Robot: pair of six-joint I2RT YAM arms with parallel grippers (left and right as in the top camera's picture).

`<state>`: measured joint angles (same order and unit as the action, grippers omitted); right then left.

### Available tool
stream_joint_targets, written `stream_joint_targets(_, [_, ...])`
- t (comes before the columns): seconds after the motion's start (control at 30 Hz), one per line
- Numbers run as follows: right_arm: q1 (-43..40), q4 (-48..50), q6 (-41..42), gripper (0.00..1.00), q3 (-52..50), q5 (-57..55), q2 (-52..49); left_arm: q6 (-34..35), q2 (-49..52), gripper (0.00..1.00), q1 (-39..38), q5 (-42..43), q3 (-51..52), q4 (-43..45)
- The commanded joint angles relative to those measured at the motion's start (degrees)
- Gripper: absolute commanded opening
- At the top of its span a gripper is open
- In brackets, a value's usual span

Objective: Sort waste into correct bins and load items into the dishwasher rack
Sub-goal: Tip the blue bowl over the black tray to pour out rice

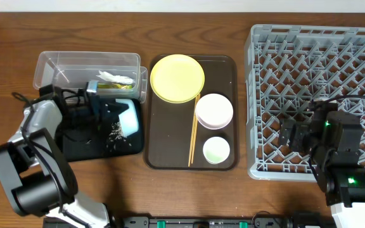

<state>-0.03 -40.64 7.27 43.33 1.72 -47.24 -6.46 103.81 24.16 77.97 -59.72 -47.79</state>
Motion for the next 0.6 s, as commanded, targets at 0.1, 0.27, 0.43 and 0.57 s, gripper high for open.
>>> stream_joint_targets(0.1, [0.81, -0.11, 0.83, 0.99, 1.07, 0.24, -0.02, 1.44, 0.46, 0.06, 2.95, 12.15, 0.04, -0.44])
stream_joint_targets(0.27, [0.81, -0.13, 0.83, 0.99, 1.07, 0.22, -0.02, 9.22, 0.46, 0.06, 4.85, 12.15, 0.04, -1.99])
stream_joint_targets(0.43, [0.81, -0.13, 0.83, 0.99, 1.07, 0.24, -0.02, 18.95, 0.46, 0.06, 6.6, 12.15, 0.04, -3.67])
stream_joint_targets(0.57, [0.81, -0.13, 0.83, 0.99, 1.07, 0.24, -0.02, 21.31, 0.46, 0.06, 8.0, 12.15, 0.04, -3.34])
